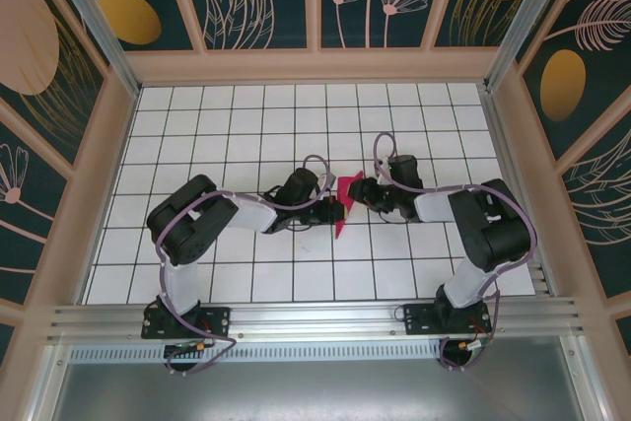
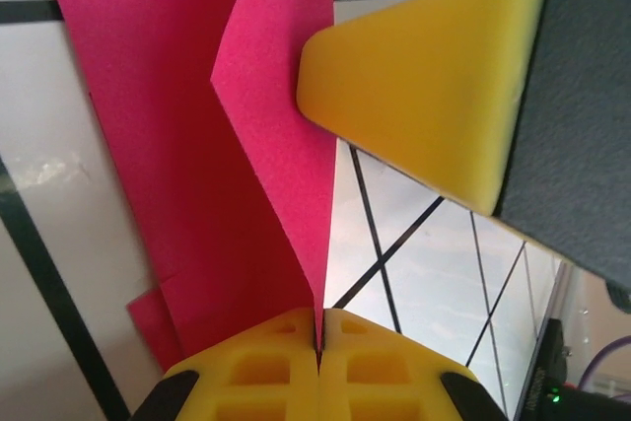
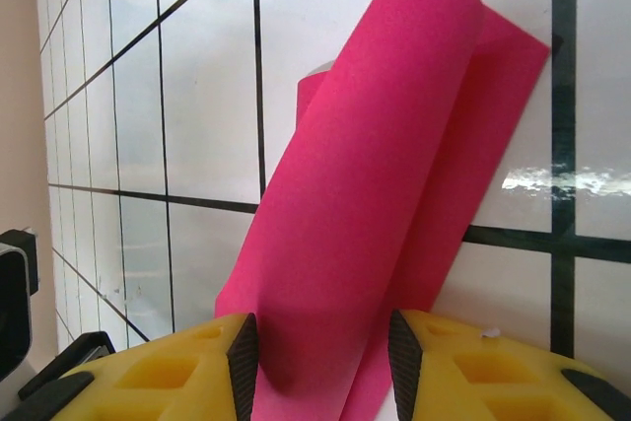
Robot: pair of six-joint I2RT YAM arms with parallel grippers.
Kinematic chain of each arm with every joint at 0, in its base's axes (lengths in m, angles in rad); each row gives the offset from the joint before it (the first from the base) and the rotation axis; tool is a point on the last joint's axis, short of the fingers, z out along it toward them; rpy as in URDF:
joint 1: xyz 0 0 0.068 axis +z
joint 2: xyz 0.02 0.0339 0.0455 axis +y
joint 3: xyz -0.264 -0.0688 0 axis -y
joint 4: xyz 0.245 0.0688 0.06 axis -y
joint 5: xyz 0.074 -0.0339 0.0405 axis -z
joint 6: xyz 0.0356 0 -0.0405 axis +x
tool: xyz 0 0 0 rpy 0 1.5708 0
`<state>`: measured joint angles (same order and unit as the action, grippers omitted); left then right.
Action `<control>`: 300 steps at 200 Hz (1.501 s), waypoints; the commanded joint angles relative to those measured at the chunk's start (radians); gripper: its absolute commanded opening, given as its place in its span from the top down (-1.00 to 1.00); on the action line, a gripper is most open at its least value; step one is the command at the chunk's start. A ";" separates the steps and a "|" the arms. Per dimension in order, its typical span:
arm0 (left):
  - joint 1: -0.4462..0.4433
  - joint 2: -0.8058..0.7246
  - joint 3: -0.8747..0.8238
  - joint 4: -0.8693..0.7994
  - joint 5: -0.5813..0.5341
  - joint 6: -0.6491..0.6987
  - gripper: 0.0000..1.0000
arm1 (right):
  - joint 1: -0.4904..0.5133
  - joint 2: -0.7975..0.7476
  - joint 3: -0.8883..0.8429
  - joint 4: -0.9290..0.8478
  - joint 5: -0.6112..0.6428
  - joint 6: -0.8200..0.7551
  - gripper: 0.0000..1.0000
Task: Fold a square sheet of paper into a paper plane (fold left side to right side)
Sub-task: Fold the wing for the fifth time at the center of the table.
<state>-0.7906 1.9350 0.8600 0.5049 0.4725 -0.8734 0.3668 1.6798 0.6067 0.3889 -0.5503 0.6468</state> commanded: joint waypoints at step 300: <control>0.117 -0.111 -0.050 0.005 0.014 -0.059 0.30 | 0.017 0.141 0.141 -0.220 0.064 -0.006 0.12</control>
<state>-0.7002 1.8313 0.8143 0.4965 0.4549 -0.9089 0.3664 1.7458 0.7513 0.1818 -0.5644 0.6617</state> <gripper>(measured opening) 0.361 0.439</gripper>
